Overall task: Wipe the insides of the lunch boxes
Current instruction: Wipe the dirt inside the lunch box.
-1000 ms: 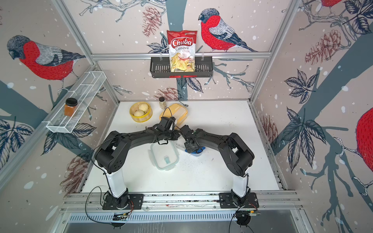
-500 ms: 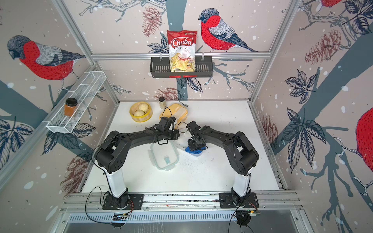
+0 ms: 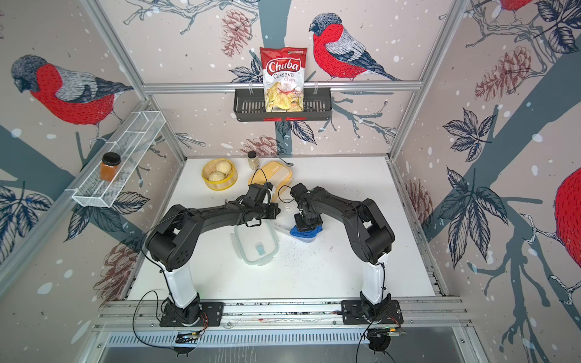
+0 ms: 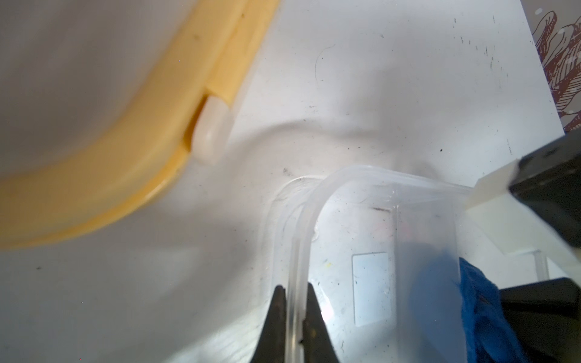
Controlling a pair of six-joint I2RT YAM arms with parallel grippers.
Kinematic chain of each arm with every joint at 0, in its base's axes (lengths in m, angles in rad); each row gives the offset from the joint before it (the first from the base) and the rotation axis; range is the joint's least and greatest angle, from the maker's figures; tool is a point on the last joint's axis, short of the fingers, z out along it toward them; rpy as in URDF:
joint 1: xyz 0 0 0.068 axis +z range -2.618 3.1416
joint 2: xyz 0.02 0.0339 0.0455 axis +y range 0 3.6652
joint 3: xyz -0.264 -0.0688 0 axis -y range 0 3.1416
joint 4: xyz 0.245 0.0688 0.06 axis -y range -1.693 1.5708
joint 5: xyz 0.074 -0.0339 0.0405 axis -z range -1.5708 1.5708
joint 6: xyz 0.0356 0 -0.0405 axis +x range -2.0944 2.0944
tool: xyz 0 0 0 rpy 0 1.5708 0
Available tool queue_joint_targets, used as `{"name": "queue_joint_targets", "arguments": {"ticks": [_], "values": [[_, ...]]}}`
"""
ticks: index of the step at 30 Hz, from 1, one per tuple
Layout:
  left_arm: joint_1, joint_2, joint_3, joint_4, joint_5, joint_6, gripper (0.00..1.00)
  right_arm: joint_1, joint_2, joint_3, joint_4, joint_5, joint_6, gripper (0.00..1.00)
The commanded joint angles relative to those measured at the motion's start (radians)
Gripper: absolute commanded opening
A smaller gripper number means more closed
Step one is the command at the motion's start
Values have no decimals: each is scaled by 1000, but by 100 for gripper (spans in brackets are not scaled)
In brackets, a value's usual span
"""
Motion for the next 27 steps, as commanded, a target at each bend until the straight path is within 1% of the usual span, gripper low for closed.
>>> {"name": "queue_joint_targets", "arguments": {"ticks": [1, 4, 8, 11, 17, 20, 27], "values": [[10, 9, -2, 1, -53, -46, 0, -10, 76, -24, -370, 174, 8, 0], [14, 6, -10, 2, -57, -35, 0, -12, 91, -43, -384, 230, 31, 0], [27, -13, -34, 24, -43, -28, 0, -48, 96, -53, -409, 313, 76, 0], [28, -18, -34, 20, -42, -17, 0, -76, 133, -48, -427, 372, 109, 0], [30, -38, -59, 36, -40, -12, 0, -83, 220, 47, -466, 490, 171, 0], [29, -49, -74, 50, -38, -11, 0, -111, 239, 94, -451, 559, 197, 0], [30, -39, -95, 69, -19, -9, 0, -179, 289, 220, -455, 641, 232, 0]]}}
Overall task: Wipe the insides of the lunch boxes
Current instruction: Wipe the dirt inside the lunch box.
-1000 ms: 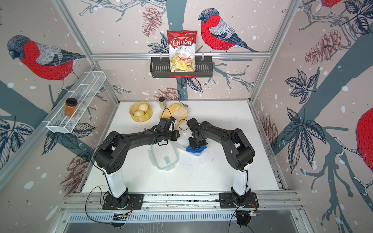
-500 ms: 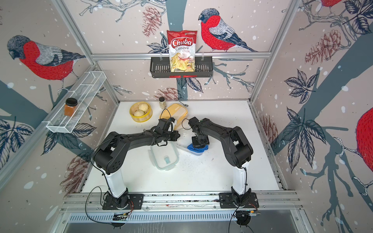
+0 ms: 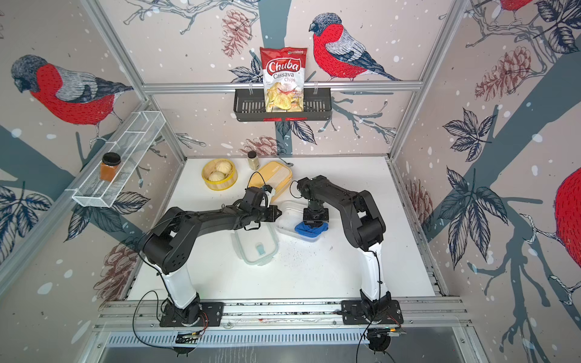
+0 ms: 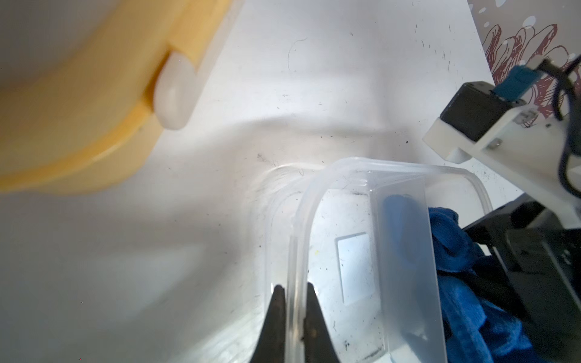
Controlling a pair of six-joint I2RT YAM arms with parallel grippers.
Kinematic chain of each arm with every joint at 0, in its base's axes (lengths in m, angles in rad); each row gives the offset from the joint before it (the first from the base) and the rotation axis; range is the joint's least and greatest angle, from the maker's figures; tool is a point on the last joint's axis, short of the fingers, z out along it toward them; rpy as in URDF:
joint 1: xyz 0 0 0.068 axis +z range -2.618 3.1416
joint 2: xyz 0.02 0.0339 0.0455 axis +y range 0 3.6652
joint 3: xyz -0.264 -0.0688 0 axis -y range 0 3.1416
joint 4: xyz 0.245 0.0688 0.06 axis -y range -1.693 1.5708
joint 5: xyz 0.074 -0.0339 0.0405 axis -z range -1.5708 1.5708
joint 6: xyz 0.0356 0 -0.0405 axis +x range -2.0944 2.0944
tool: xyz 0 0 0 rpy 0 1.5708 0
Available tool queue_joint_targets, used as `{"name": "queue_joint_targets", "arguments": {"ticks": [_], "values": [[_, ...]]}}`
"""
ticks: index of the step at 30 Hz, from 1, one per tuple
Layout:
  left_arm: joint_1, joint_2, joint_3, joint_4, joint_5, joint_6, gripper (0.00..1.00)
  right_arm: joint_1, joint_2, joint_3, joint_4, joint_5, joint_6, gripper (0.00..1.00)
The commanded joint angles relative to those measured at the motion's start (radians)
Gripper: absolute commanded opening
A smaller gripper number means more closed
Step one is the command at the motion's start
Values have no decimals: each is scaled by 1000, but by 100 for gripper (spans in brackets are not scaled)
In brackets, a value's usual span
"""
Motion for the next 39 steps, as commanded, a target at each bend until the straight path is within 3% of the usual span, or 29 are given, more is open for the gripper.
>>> {"name": "queue_joint_targets", "arguments": {"ticks": [1, 9, 19, 28, 39], "values": [[21, 2, -7, -33, -93, 13, 0, -60, 109, 4, -140, 653, 47, 0], [21, -8, -21, -26, -87, 14, 0, -90, 132, 173, -95, 696, 75, 0], [21, -13, -23, -20, -82, 9, 0, -98, 79, 339, -3, 635, 74, 0], [21, 26, 2, -28, -31, 12, 0, -115, 181, 336, 10, 585, 37, 0], [20, 86, 62, -94, 6, 13, 0, -128, 123, 250, 129, 598, 22, 0]]}}
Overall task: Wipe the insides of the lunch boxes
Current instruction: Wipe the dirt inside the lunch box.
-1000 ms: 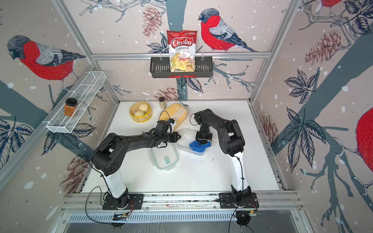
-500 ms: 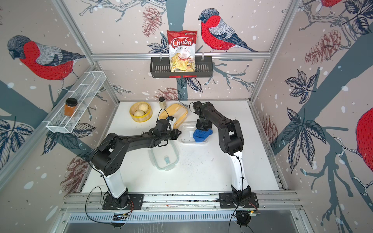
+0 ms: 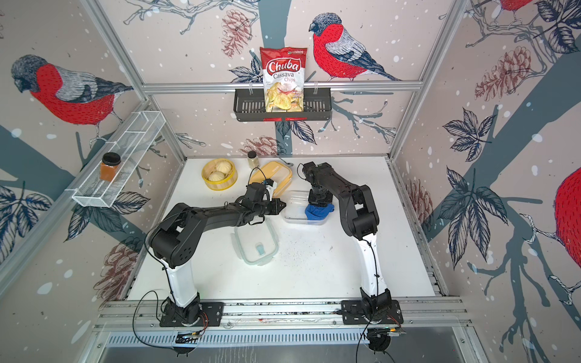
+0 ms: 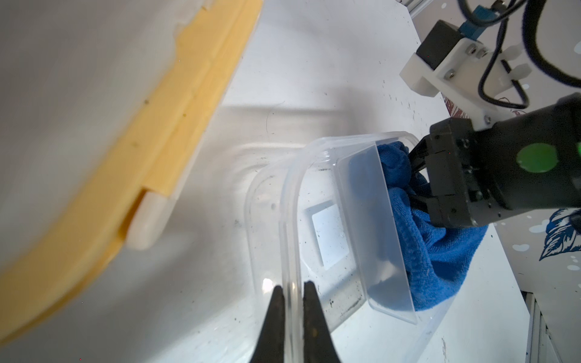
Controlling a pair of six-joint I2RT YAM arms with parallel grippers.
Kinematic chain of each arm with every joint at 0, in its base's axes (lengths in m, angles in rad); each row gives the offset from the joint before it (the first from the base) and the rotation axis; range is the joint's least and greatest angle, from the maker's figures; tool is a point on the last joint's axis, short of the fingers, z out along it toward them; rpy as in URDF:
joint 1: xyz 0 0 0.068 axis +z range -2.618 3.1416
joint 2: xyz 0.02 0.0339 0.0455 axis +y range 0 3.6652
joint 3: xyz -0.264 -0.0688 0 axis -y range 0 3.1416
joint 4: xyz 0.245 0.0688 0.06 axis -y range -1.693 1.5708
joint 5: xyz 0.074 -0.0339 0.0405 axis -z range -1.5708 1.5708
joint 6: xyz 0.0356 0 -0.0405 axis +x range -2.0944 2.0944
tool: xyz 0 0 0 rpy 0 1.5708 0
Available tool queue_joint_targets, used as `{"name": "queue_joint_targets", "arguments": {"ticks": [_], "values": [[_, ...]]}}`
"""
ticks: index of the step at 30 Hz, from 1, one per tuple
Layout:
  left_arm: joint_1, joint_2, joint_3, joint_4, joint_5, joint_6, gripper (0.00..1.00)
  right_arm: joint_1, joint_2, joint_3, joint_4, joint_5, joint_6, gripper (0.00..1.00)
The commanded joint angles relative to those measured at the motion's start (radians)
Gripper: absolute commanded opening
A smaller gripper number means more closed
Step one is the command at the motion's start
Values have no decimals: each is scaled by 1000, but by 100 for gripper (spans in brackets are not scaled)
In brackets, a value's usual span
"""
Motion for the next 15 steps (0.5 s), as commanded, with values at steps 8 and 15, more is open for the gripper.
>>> {"name": "queue_joint_targets", "arguments": {"ticks": [8, 15], "values": [[-5, 70, 43, -257, -11, 90, 0, -40, -13, -79, 273, 183, -54, 0], [-8, 97, 55, -270, 0, 91, 0, -39, -84, -159, 470, -2, -33, 0]]}}
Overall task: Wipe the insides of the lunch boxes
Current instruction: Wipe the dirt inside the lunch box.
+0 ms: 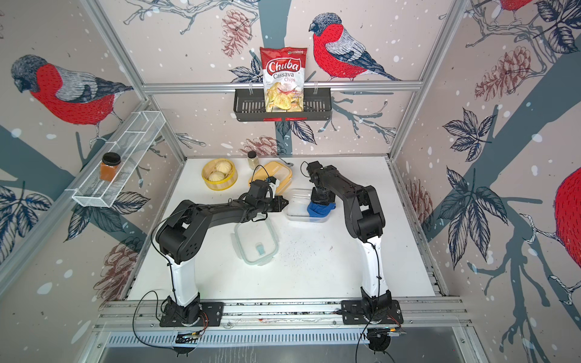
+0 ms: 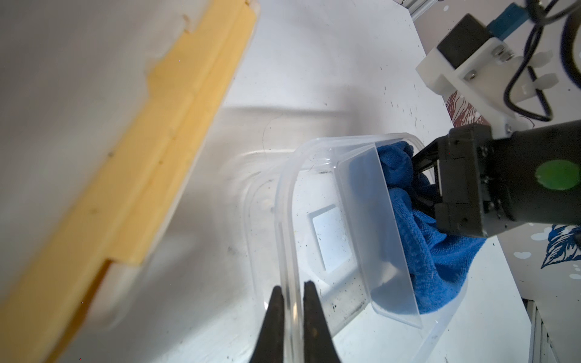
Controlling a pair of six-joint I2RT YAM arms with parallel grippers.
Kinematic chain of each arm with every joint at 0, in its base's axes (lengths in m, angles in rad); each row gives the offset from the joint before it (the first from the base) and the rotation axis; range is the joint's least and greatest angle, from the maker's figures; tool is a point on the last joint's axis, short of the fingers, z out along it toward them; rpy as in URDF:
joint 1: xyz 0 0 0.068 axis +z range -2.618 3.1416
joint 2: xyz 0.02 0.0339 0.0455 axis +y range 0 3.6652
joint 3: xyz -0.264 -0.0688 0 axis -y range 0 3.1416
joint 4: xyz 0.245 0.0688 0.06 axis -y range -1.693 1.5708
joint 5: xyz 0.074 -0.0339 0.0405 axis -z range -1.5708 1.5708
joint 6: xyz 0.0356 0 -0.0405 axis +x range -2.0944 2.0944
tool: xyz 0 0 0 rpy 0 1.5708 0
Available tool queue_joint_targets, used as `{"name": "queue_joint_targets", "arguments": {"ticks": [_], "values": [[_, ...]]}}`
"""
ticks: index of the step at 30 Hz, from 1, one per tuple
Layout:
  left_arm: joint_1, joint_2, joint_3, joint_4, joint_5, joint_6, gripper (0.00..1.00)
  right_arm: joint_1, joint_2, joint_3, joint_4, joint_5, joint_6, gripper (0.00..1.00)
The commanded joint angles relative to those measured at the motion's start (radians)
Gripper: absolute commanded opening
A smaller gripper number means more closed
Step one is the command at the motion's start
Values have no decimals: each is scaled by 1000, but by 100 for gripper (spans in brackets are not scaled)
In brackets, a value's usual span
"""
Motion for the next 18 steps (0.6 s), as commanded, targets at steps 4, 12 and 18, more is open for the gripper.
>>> {"name": "queue_joint_targets", "arguments": {"ticks": [4, 12, 18], "values": [[-1, 48, -2, -260, 13, 98, 0, 8, -13, -47, 317, -84, -21, 0], [-1, 67, 10, -260, 29, 90, 0, 37, 32, -29, 326, -257, -35, 0], [-1, 73, 20, -264, 29, 88, 0, 42, 80, -33, 259, -268, -51, 0]]}}
